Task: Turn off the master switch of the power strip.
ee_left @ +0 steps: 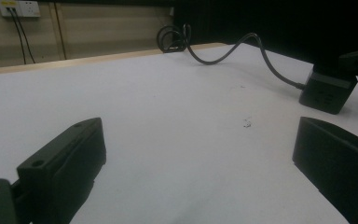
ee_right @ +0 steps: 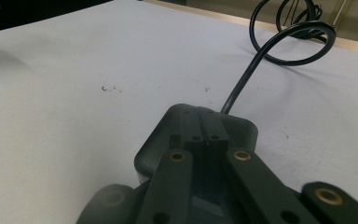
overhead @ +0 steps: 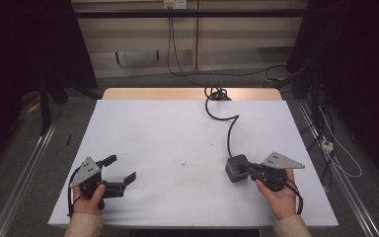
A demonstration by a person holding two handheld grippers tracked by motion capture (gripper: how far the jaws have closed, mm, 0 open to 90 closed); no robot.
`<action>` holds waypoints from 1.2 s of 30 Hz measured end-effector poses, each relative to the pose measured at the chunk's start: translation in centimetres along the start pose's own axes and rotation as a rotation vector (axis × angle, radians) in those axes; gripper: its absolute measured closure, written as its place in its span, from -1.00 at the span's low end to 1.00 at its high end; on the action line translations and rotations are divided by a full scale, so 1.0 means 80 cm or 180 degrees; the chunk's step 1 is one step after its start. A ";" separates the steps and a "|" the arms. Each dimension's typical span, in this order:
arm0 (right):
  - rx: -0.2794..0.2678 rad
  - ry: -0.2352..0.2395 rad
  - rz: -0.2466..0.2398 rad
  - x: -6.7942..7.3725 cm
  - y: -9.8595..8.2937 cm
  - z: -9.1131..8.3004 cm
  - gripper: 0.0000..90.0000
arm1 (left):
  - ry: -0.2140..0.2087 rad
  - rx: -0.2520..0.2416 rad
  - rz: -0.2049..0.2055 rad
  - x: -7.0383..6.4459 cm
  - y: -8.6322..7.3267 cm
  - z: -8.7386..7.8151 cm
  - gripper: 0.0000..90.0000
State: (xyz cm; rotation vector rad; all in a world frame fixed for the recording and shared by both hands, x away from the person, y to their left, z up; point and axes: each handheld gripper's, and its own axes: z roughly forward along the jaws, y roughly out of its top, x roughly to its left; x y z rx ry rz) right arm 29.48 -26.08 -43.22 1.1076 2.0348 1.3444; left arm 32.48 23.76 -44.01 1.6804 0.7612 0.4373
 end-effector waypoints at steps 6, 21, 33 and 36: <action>-0.0020 0.0013 0.0021 -0.001 -0.001 0.000 1.00 | 0.0002 -0.0001 -0.0004 0.000 0.000 0.000 -0.95; -0.0076 0.0098 0.0091 0.001 0.001 0.000 0.88 | 0.0000 0.0004 0.0004 0.001 0.000 -0.001 -0.95; -0.0097 0.0145 0.0163 0.001 0.004 0.003 0.71 | 0.0017 0.0003 0.0002 0.001 -0.001 -0.004 -0.95; -0.0132 0.0185 0.0225 0.002 0.005 0.004 0.62 | 0.0019 0.0014 0.0008 0.001 -0.001 -0.005 -0.95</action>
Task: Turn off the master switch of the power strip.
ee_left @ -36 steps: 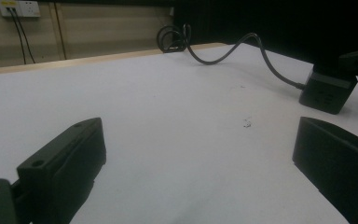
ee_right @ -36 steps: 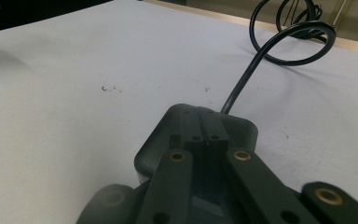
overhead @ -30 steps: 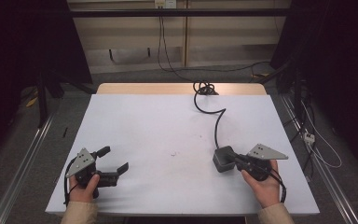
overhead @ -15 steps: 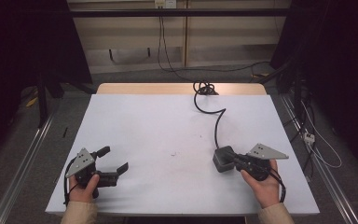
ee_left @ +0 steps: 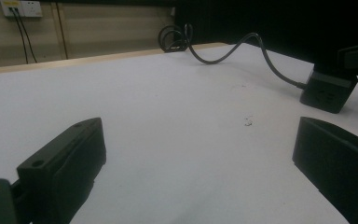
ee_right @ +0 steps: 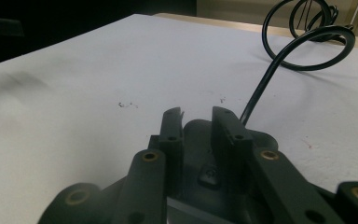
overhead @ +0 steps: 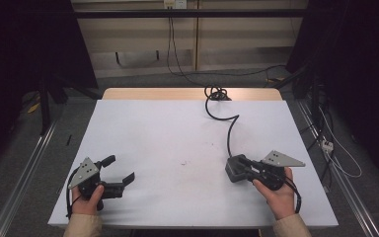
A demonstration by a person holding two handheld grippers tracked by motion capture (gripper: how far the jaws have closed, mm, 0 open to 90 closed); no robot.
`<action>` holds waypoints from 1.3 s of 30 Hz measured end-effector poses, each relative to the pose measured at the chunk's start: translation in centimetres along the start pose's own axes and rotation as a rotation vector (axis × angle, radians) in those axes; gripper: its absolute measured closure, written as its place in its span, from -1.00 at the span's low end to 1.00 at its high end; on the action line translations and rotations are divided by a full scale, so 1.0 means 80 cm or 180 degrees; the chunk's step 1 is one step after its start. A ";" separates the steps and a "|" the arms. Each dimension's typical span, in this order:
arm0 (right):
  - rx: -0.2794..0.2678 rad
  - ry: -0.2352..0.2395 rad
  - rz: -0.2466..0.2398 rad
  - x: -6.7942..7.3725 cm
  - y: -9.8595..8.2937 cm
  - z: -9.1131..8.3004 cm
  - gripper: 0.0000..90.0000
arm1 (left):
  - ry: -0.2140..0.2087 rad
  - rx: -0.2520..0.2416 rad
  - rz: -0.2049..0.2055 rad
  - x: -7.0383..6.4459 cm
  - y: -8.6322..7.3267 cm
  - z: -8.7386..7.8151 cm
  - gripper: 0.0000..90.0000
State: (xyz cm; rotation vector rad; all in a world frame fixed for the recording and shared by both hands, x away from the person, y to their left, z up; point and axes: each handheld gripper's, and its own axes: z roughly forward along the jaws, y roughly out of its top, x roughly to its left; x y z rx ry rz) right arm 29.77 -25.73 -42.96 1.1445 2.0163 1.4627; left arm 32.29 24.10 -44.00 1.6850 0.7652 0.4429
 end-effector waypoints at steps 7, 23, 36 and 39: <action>-0.0017 -0.0005 0.0043 0.000 0.001 0.002 0.35 | -0.0001 -0.0011 -0.0006 0.000 0.000 0.000 -0.95; -0.0029 -0.0058 0.0038 0.004 0.003 0.007 -0.30 | 0.0005 -0.0005 -0.0011 0.000 0.000 -0.002 -0.95; -0.0018 0.0000 0.0043 0.007 0.004 0.009 -0.60 | -0.0004 -0.0014 -0.0017 0.000 -0.001 -0.002 -0.95; 0.0006 0.0024 0.0045 0.006 0.005 0.009 -0.68 | -0.0007 -0.0010 -0.0023 0.000 -0.001 -0.002 -0.95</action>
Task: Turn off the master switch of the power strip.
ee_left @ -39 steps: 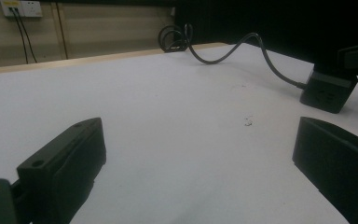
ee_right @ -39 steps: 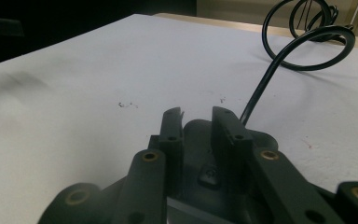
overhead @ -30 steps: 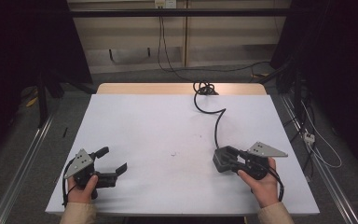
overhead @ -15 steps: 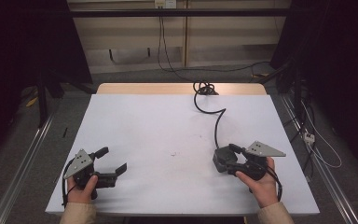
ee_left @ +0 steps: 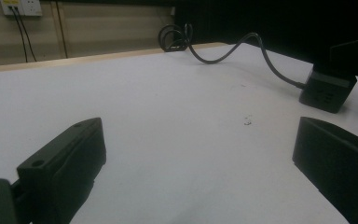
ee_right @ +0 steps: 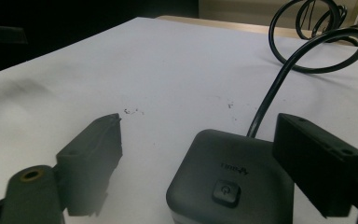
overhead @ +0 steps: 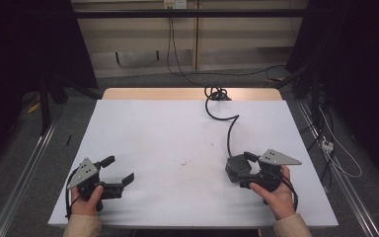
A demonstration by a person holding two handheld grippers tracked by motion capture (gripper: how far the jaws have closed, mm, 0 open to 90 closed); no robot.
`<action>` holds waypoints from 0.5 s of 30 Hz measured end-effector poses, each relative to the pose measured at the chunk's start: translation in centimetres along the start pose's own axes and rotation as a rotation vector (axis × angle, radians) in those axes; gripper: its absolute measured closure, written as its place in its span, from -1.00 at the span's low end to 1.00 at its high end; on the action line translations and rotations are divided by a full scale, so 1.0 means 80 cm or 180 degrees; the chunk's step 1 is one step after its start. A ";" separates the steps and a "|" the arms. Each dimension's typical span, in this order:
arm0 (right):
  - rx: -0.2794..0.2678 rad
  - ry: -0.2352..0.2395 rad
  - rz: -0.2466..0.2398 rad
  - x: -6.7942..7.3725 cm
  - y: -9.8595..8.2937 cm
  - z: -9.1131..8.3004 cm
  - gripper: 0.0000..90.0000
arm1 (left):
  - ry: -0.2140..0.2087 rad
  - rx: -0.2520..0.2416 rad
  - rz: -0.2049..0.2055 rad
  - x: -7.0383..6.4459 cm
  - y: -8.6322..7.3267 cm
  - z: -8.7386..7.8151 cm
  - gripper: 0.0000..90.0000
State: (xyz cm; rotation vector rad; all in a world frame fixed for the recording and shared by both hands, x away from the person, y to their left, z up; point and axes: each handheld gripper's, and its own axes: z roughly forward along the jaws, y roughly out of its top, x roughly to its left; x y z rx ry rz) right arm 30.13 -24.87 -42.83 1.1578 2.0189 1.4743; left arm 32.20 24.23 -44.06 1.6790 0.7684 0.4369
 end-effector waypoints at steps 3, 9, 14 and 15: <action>0.0017 -0.0026 -0.0020 -0.001 -0.001 -0.001 -0.72 | 0.0000 -0.0011 -0.0006 0.000 0.000 0.000 -0.95; 0.0015 0.0004 0.0003 -0.004 0.000 -0.005 -0.89 | -0.0001 -0.0007 -0.0004 0.000 0.000 0.000 -0.95; 0.0032 -0.0020 0.0014 -0.007 -0.002 -0.007 -0.91 | 0.0001 0.0000 0.0001 0.000 0.000 0.000 -0.95; 0.0033 -0.0019 0.0004 -0.007 -0.003 -0.008 -0.92 | -0.0001 0.0000 0.0004 0.000 0.000 0.000 -0.95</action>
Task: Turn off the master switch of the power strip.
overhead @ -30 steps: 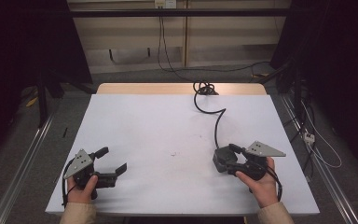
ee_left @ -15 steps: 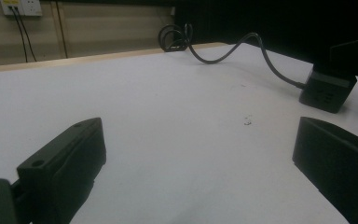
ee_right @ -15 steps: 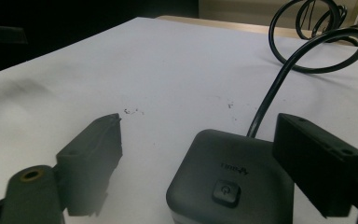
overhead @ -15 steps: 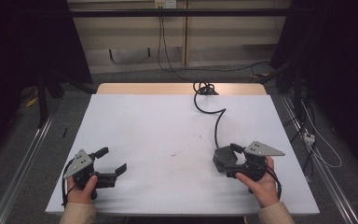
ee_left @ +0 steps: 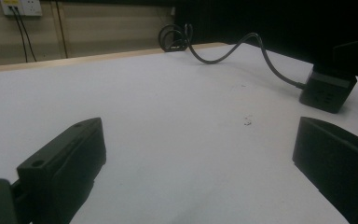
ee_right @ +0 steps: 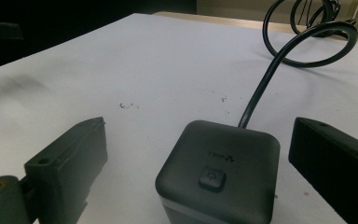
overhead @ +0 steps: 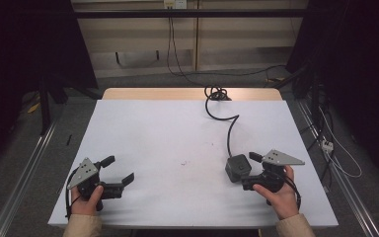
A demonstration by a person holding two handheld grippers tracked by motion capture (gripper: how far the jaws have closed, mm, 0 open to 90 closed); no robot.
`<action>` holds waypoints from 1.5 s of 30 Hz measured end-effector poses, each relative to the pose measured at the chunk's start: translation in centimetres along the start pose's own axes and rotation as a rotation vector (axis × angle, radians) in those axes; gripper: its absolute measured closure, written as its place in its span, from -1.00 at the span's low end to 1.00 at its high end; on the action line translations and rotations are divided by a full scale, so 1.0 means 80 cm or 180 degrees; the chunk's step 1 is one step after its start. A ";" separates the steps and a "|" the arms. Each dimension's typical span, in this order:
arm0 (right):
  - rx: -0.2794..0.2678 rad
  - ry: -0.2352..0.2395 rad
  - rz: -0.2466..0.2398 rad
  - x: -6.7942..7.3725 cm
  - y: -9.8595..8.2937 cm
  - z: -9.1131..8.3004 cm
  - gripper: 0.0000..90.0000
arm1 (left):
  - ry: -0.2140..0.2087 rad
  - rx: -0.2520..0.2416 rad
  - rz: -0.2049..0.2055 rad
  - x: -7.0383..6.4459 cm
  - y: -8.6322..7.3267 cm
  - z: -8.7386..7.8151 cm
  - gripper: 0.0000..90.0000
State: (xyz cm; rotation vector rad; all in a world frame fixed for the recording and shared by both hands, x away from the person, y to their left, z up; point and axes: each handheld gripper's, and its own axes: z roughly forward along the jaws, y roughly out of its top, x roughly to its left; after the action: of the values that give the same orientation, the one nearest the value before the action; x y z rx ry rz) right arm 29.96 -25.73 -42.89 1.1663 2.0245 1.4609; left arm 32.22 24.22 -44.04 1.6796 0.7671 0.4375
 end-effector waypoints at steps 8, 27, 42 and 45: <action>-0.0026 0.0001 -0.0020 -0.004 -0.004 -0.004 -0.92 | 0.0000 -0.0001 -0.0009 0.000 0.000 0.001 -0.95; -0.0034 -0.0043 -0.0104 -0.007 -0.017 -0.017 -0.91 | -0.0004 -0.0004 -0.0003 0.000 0.000 0.001 -0.95; -0.0035 -0.0024 -0.0101 -0.009 -0.027 -0.026 -0.89 | -0.0002 0.0005 -0.0014 0.000 0.000 0.002 -0.95; -0.0018 -0.0028 -0.0103 -0.008 -0.028 -0.028 -0.89 | -0.0004 0.0005 -0.0019 0.000 0.000 0.002 -0.95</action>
State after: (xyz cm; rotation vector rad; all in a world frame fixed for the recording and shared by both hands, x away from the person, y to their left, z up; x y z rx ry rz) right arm 27.87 -27.82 -44.20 1.1307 2.0226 1.4426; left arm 32.32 24.12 -44.09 1.6786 0.7715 0.4319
